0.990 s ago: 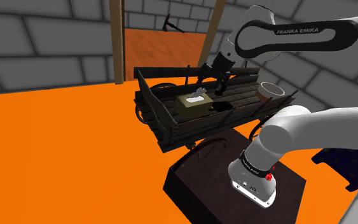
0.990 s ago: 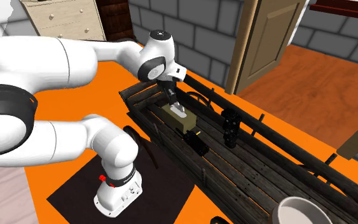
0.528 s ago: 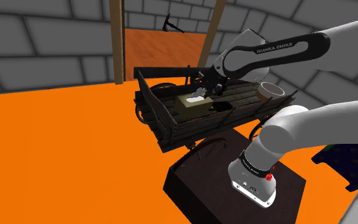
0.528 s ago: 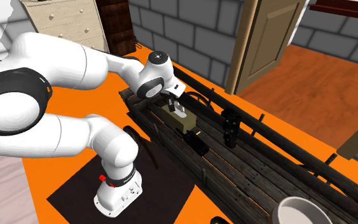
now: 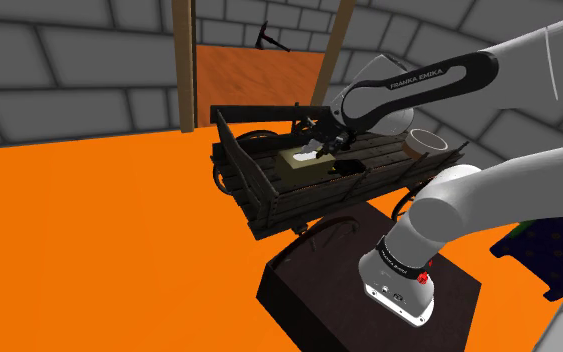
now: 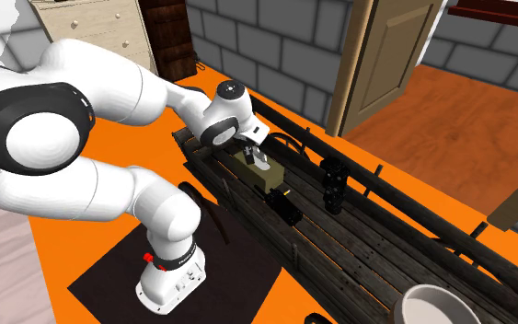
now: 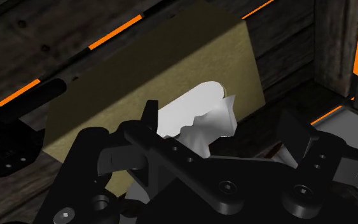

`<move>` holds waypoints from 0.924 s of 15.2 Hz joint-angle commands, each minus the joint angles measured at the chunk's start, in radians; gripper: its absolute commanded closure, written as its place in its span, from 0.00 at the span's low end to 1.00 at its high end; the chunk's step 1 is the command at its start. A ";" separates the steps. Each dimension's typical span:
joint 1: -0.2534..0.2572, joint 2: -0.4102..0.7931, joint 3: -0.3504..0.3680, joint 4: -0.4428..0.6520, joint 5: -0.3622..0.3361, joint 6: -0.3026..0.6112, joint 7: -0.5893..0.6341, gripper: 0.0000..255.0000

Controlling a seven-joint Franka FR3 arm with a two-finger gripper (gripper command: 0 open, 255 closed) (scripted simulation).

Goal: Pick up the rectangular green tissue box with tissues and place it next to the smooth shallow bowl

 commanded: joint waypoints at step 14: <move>-0.006 -0.013 0.004 0.006 -0.006 -0.020 0.007 1.00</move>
